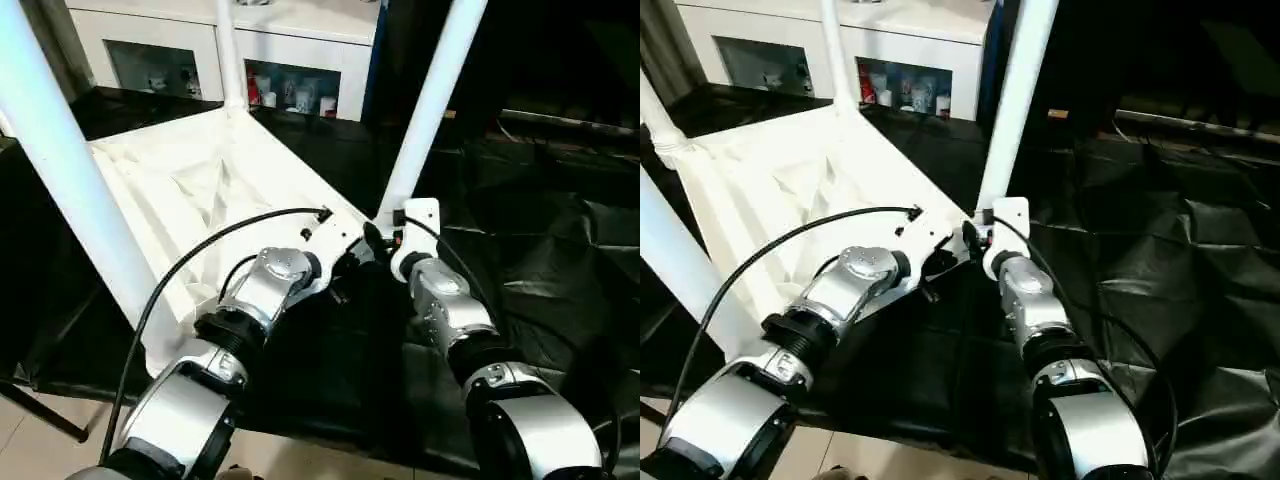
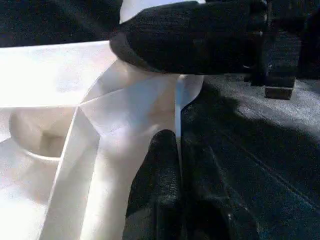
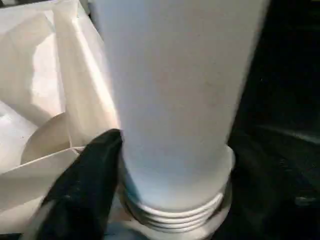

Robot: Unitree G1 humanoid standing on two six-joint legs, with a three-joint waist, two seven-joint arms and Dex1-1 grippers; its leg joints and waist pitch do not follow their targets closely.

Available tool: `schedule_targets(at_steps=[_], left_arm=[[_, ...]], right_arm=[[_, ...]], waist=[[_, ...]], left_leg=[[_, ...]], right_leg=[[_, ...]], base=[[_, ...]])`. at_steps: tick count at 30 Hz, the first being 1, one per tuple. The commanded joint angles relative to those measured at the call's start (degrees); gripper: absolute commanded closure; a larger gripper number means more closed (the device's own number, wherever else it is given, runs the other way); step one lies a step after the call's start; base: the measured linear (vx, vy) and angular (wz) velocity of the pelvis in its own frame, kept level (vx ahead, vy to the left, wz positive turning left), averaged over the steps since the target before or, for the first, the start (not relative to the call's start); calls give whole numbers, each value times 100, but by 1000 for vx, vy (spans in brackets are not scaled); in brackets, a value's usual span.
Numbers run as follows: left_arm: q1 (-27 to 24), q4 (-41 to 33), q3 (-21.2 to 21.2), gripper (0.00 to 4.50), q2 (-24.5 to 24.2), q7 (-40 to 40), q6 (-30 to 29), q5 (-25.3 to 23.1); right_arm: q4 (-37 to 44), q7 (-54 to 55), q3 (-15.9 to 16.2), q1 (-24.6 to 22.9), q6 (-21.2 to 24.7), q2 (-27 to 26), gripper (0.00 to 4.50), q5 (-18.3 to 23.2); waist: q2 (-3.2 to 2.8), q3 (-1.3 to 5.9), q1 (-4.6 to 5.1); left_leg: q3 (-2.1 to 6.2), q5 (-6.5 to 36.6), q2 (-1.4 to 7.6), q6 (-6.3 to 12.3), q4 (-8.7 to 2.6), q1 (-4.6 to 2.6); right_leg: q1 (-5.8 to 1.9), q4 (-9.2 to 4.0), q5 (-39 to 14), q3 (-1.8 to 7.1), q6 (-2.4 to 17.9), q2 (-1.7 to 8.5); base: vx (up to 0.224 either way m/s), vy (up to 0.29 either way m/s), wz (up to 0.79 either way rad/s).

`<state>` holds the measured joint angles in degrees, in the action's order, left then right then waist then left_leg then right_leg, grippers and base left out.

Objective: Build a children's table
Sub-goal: Rotate leg to tighten

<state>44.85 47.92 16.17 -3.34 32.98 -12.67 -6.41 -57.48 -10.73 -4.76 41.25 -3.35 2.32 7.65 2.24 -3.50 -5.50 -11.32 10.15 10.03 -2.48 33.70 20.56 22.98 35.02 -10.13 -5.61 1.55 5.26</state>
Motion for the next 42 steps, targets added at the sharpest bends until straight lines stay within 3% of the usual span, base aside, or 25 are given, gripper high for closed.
schedule_targets(at_steps=[1,4,8,10,11,14,15,16,17,18,22,24,28,32,42], left_arm=[[-160,-62,83,450,-133,252,326,2],[-192,-71,76,450,-221,393,411,19],[-270,-211,35,450,-389,656,480,86],[-403,-399,7,450,-640,1128,750,191],[-482,-515,17,450,-753,1405,867,262],[-682,-898,51,450,-944,2059,959,505],[-743,-1042,67,450,-993,2244,939,587],[-846,-1321,118,450,-1093,2532,814,702],[-887,-1436,142,450,-1135,2643,755,746],[-911,-1501,155,450,-1158,2707,722,770],[-994,-1676,236,450,-1266,2905,681,779],[-1103,-1847,284,450,-1355,3059,585,767],[-1160,-1914,264,450,-1375,3122,586,769],[-1222,-2050,247,450,-1417,3192,508,771],[-1239,-2114,217,450,-1433,3207,411,756]], right_arm=[[-18,-289,69,34,-145,229,68,-59],[64,-715,160,24,-157,360,48,-48],[379,-1537,272,-99,157,627,20,47],[1244,-3063,737,-572,375,1176,20,91],[1656,-3694,932,-810,453,1425,20,150],[2188,-4467,1141,-1106,650,1795,20,298],[2252,-4592,1164,-1143,673,1865,20,321],[2344,-4787,1202,-1188,725,1964,20,367],[2377,-4863,1216,-1204,742,2002,20,385],[2395,-4907,1225,-1213,752,2023,20,394],[2361,-4982,1242,-1197,714,2060,20,358],[2295,-5123,1233,-1158,677,2043,20,298],[2488,-5160,1283,-1228,799,2080,20,298],[2589,-5174,1290,-1270,919,2084,49,334],[2559,-5225,1261,-1277,977,2057,131,362]], waist=[[30,400,-29],[31,394,-48],[48,383,-65],[63,386,-87],[90,376,-118],[103,391,-159],[99,374,-128],[98,375,-121],[95,386,-121],[70,369,-124],[59,370,-158],[80,385,-172],[89,388,-181],[95,385,-188],[103,390,-177]], left_leg=[[173,1332,333,208,-400,-40],[166,1346,330,226,-396,-33],[169,1325,345,273,-400,-23],[169,1298,342,323,-389,-19],[170,1267,333,450,-381,6],[175,1192,356,503,-374,1],[180,1168,353,485,-395,27],[163,1232,353,415,-382,-7],[171,1219,360,388,-383,0],[171,1263,392,355,-398,-25],[134,1312,393,288,-384,-93],[152,1194,397,293,-391,-28],[147,1042,379,345,-379,-5],[147,1034,376,330,-376,-7],[151,989,374,331,-372,-4]], right_leg=[[-272,-493,-1615,338,961,459],[-278,-499,-1650,343,976,468],[-291,-489,-1633,347,977,463],[-297,-495,-1676,347,912,471],[-339,-501,-1616,347,825,452],[-333,-485,-1637,351,806,478],[-317,-492,-1745,344,847,477],[-277,-511,-1909,341,867,466],[-296,-484,-1874,340,909,472],[-247,-497,-1876,347,981,469],[-193,-487,-1662,370,1126,455],[-254,-435,-1486,366,1147,472],[-272,-420,-1342,363,1122,470],[-270,-434,-1511,365,1030,479],[-272,-429,-1467,358,1032,468]], base=[[0,0,0],[0,0,0],[0,0,0],[0,0,0],[0,0,0],[0,0,0],[0,0,0],[0,0,0],[0,0,0],[0,0,0],[0,0,0],[0,0,0],[0,0,0],[0,0,0],[0,0,0]])
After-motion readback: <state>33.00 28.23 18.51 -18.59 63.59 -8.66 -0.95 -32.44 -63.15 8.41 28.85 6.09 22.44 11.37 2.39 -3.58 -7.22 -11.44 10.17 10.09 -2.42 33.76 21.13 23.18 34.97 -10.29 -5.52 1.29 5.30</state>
